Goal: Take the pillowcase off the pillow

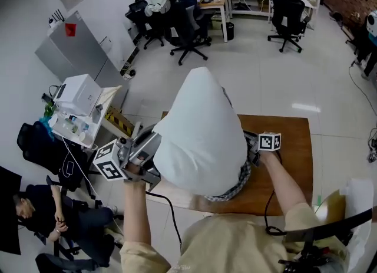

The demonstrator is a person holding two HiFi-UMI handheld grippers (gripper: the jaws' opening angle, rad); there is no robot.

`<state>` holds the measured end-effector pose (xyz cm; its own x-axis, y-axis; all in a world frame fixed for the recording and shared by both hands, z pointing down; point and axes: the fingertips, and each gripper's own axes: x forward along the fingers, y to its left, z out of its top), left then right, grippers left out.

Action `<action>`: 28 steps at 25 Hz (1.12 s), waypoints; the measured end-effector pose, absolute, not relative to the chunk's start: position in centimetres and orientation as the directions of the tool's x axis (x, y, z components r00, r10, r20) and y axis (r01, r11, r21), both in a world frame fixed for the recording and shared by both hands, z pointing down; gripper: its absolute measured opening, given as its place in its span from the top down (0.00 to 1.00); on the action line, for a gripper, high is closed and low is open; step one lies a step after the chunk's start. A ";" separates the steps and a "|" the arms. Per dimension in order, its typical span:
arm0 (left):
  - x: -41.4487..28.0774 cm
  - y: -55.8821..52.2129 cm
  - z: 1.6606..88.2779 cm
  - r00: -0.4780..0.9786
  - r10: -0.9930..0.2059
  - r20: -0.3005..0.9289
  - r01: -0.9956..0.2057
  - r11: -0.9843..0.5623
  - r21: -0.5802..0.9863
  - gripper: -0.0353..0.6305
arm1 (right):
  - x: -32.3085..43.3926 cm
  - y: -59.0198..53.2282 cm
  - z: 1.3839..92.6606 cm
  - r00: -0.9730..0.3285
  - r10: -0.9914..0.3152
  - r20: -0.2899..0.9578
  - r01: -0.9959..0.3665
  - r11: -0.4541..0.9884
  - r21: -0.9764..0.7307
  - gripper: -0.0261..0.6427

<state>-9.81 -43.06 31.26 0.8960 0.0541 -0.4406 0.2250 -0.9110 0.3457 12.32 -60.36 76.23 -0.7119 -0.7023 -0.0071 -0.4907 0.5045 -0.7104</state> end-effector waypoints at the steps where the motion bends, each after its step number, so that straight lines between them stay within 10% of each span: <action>1: -9.6 -42.9 31.2 0.897 0.041 -0.440 0.204 -0.922 0.330 0.93 | 12.8 -60.6 77.3 -0.710 -0.704 0.010 -0.501 0.495 -0.710 0.92; 14: -10.5 -44.0 31.5 0.902 0.007 -0.431 0.156 -0.938 0.310 0.93 | 15.6 -60.9 92.3 -0.513 -0.723 0.462 -0.746 0.111 -0.656 0.93; 23: -10.3 -51.6 29.1 0.863 -0.146 -0.483 0.081 -0.905 0.418 0.93 | 17.2 -54.9 79.4 -0.452 -0.883 0.124 -0.683 0.253 -0.685 0.68; 28: -9.2 -52.9 26.8 0.848 -0.065 -0.526 0.154 -0.919 0.362 0.93 | 9.2 -46.2 76.1 -0.639 -0.761 0.111 -0.636 0.442 -0.633 0.67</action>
<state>-9.20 -52.91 26.77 0.8482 -0.0649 -0.5257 0.1543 -0.9192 0.3624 9.19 -46.23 76.13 -0.6391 -0.7611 0.1107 -0.6358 0.4418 -0.6329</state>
